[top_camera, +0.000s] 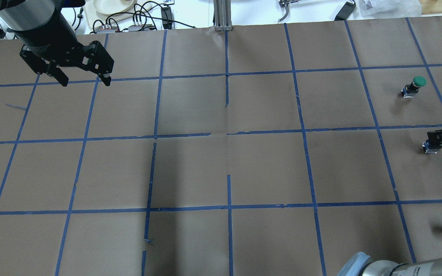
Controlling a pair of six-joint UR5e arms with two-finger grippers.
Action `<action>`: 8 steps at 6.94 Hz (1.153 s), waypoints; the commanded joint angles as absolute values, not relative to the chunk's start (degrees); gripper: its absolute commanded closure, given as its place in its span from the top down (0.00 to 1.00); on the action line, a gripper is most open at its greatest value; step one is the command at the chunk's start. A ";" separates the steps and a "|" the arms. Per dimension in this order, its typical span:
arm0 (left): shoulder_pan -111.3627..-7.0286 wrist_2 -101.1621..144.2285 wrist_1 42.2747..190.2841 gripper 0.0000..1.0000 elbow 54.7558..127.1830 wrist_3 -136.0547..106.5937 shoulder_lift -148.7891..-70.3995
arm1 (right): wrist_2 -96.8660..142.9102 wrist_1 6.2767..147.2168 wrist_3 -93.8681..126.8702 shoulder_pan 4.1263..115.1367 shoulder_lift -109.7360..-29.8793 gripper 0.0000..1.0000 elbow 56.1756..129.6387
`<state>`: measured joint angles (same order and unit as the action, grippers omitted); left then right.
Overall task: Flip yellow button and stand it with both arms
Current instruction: 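Lower the yellow button upright onto the table and open the right gripper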
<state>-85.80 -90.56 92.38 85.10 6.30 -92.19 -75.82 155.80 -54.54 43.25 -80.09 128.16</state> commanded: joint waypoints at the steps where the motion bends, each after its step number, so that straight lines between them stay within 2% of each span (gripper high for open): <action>1: -85.61 -90.62 92.72 1.00 85.17 6.15 -92.02 | -75.50 155.74 -54.49 43.24 -80.60 0.09 129.02; 2: -85.52 -90.62 92.55 1.00 85.17 6.07 -92.02 | -75.59 155.83 -54.41 43.24 -80.42 0.22 129.11; 4: -84.56 -90.61 92.72 1.00 85.17 6.06 -92.02 | -76.02 155.83 -54.14 43.15 -80.42 0.55 129.29; 5: -84.72 -90.62 92.81 1.00 85.25 5.89 -92.02 | -76.03 155.83 -54.05 43.15 -80.42 0.91 129.29; 6: -84.73 -90.62 92.90 1.00 85.17 5.89 -91.93 | -76.29 155.83 -53.97 43.15 -80.51 0.99 129.29; 8: -84.73 -90.62 93.43 1.00 85.08 5.89 -91.85 | -80.05 148.68 -50.74 43.15 -82.77 1.00 126.67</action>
